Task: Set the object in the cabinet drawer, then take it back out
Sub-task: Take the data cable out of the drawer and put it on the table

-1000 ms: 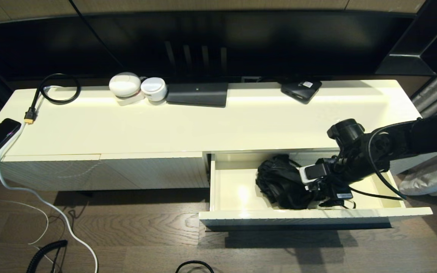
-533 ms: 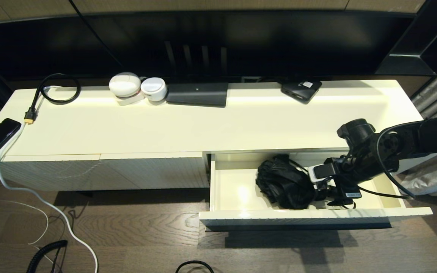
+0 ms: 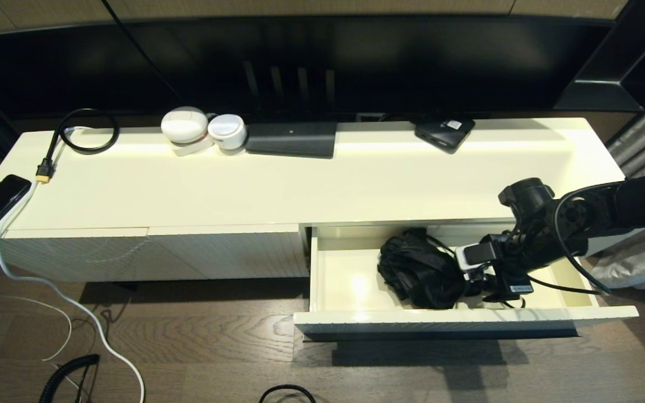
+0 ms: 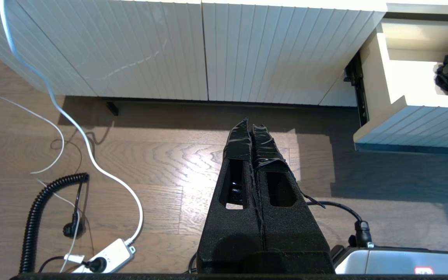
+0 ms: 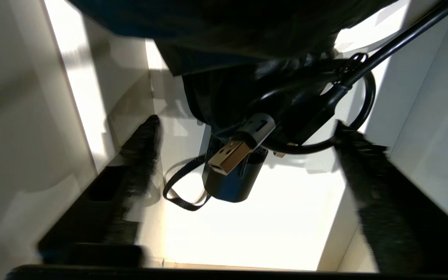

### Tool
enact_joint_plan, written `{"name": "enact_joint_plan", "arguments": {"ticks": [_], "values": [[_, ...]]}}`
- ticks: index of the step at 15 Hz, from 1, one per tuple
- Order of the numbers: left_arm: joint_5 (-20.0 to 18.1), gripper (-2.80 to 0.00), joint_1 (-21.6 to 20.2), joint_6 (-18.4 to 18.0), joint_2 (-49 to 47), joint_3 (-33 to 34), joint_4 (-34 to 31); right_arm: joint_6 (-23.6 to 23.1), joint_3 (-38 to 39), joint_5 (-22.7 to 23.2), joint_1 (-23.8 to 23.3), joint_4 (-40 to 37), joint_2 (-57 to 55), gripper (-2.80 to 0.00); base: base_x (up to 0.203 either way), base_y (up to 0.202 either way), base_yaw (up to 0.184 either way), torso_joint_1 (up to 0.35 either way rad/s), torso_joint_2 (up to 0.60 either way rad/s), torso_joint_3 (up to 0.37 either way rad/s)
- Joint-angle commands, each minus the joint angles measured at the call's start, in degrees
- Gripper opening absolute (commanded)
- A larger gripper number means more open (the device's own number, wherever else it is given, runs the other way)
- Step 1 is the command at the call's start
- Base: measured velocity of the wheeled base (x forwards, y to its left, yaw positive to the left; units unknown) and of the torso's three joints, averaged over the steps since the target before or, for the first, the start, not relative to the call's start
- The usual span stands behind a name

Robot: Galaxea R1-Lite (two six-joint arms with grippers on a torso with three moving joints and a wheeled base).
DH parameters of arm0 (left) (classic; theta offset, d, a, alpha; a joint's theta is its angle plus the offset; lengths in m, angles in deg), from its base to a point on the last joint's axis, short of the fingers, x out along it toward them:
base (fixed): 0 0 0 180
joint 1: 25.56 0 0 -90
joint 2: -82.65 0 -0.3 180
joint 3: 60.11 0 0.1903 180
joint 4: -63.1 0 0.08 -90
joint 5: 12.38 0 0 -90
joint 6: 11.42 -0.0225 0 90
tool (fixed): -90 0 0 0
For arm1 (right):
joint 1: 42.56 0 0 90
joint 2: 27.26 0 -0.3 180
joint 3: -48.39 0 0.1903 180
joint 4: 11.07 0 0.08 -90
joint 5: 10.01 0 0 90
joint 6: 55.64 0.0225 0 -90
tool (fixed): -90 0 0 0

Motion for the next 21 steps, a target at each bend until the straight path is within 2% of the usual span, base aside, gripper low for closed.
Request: {"name": "enact_joint_plan", "arguments": {"ticks": [1, 14, 21], "values": [[0.03, -2.8, -0.04, 0.03, 0.0, 0.0, 0.02, -0.38, -0.11, 0.04, 0.03, 0.08, -0.1, -2.8, 0.0, 0.0, 0.0, 0.0, 0.0, 0.0], [0.03, -2.8, 0.01, 0.03, 0.0, 0.0, 0.02, -0.47, 2.75, 0.01, 0.07, 0.0, 4.19, -2.8, 0.0, 0.0, 0.0, 0.0, 0.0, 0.0], [0.03, -2.8, 0.02, 0.03, 0.0, 0.0, 0.05, -0.21, 4.59, 0.09, 0.12, -0.45, 10.41, -2.8, 0.0, 0.0, 0.0, 0.0, 0.0, 0.0]]}}
